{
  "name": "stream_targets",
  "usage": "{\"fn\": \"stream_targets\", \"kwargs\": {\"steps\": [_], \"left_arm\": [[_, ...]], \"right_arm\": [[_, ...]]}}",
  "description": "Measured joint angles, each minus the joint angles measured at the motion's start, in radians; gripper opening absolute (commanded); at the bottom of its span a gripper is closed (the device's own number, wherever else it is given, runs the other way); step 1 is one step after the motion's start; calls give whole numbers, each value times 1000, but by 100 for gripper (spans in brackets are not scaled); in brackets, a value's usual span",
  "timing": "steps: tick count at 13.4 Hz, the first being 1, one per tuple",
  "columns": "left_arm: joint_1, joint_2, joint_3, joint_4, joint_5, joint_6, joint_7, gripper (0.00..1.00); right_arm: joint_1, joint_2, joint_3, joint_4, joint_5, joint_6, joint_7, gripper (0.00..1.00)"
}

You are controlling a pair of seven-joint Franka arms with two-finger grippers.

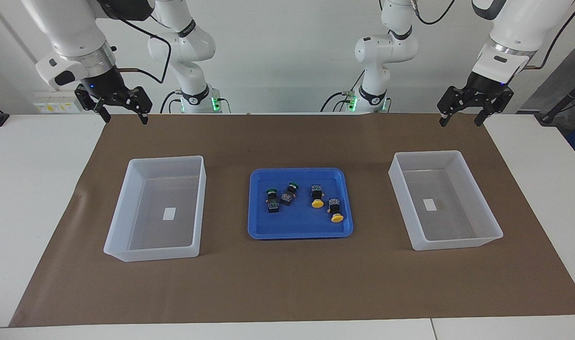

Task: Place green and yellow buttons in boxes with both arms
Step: 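Move the left gripper from rest toward the blue tray, then lower the left gripper onto a yellow-capped button and grasp it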

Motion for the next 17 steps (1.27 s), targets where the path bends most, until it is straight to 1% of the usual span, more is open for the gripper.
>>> {"fn": "stream_targets", "kwargs": {"steps": [2, 6, 11, 12, 13, 15, 17], "left_arm": [[0, 0, 0, -1, 0, -6, -3, 100], [2, -6, 3, -1, 0, -76, -3, 100], [0, -10, -3, -1, 0, -74, -3, 100], [-2, -10, -6, -5, -1, -57, -3, 100], [-10, -13, -12, -25, -1, -11, -3, 100], [-60, -29, -20, -111, -1, 93, -3, 100], [-114, -32, -25, -169, -1, 152, -8, 100]], "right_arm": [[0, 0, 0, 0, 0, 0, 0, 100], [0, 0, 0, 0, 0, 1, 0, 100], [0, 0, 0, -1, 0, 5, 0, 100], [0, 0, 0, -1, 0, 5, 0, 100], [0, 0, 0, -1, 0, 5, 0, 100], [0, 0, 0, -1, 0, 5, 0, 100], [0, -1, 0, -1, 0, 4, 0, 100]]}}
